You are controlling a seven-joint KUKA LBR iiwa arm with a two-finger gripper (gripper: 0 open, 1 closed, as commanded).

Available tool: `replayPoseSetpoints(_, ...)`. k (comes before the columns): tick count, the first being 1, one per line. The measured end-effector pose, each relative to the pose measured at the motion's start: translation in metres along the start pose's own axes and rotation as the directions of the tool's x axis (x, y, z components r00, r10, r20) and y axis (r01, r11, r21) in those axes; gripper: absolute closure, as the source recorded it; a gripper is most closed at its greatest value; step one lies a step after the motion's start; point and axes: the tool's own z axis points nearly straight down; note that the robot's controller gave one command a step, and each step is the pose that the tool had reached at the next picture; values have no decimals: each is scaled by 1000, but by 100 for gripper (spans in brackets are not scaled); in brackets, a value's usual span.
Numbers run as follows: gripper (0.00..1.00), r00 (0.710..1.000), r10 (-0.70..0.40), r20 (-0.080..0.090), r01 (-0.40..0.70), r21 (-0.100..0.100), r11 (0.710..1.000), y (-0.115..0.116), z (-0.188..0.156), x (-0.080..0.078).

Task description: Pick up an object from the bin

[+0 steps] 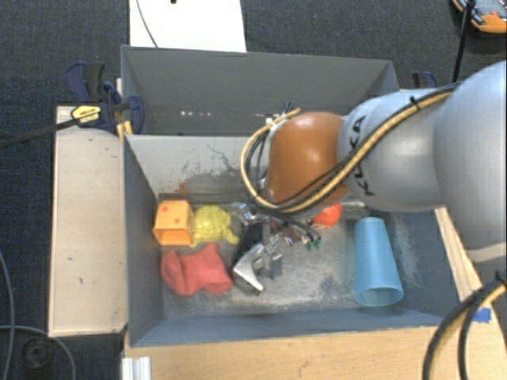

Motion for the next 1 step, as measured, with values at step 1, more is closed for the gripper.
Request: replayPoseSetpoints(1,0,989,151,-1,-151,-1,989,-15,7,6)
